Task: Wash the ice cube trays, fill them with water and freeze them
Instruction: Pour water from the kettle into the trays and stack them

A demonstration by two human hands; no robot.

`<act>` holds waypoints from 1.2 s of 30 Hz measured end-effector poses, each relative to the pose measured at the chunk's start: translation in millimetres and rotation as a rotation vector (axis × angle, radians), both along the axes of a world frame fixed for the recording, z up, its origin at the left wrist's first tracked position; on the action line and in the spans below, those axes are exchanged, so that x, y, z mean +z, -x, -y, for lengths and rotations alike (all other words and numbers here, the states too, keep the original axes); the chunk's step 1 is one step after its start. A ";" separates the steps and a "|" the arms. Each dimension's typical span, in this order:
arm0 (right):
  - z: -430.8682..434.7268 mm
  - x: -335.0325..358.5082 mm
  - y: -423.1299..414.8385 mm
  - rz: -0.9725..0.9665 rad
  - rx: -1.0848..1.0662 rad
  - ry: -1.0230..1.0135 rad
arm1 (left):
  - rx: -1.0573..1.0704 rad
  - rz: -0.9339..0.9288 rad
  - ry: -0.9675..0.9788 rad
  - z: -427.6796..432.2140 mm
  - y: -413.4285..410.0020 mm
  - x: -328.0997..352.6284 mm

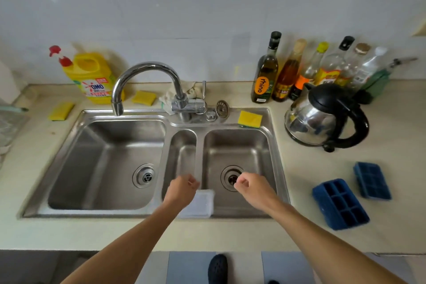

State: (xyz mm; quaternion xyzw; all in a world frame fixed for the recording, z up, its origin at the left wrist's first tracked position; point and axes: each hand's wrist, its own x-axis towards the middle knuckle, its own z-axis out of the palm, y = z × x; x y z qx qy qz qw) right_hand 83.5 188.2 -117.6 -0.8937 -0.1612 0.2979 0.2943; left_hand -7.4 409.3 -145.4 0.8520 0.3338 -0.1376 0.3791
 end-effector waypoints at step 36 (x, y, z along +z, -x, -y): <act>269.9 38.6 -32.1 0.155 -0.569 -0.024 | -0.217 0.200 0.268 291.8 -130.9 69.0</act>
